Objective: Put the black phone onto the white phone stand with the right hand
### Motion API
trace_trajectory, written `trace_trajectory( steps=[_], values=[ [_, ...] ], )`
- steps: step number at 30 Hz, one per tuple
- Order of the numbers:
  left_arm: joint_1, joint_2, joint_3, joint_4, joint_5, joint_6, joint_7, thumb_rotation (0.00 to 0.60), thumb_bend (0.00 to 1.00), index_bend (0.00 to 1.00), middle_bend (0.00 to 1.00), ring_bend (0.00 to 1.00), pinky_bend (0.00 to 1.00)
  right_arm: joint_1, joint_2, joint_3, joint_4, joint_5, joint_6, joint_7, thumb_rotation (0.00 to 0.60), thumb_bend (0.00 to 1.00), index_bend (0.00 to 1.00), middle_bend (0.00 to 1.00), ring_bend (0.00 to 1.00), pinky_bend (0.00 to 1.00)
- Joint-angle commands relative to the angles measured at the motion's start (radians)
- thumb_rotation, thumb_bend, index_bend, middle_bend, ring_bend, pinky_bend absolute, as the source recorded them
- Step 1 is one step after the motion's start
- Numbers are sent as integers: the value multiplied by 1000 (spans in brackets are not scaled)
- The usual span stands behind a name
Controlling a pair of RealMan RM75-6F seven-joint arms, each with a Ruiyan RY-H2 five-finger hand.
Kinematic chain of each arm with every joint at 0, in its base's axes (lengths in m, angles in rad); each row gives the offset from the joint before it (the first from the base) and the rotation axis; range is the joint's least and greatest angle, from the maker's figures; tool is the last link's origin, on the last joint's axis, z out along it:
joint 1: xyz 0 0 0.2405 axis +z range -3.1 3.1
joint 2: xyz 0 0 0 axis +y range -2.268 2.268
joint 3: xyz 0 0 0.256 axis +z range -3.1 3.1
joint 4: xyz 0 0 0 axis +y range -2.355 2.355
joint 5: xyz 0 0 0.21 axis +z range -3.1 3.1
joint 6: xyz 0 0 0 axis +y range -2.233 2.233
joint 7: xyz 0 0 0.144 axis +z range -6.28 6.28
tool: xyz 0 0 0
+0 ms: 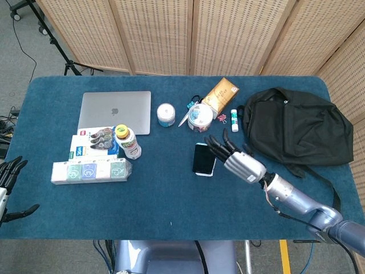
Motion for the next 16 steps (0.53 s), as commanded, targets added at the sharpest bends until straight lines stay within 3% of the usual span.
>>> trace_trajectory(
  steps=[1,3,5,11,16],
  values=[
    [5,2,1,2,5,9,-7,600,0,0,0,0,0,-68,44,31,-36,93,56,105,600,0,32,0,0,176],
    [7,3,2,3,8,13,-9,600,0,0,0,0,0,-103,61,41,-63,152,66,173,600,0,32,0,0,176],
    [11,5,8,4,17,19,-11,600,0,0,0,0,0,-210,104,45,-164,291,105,379,600,0,32,0,0,176],
    [16,2,11,2,25,28,1,600,0,0,0,0,0,-346,137,2,-288,380,159,614,600,0,32,0,0,176],
    [24,-6,12,-4,28,39,26,600,0,0,0,0,0,-441,134,-36,-322,403,206,767,600,0,32,0,0,176]
  ],
)
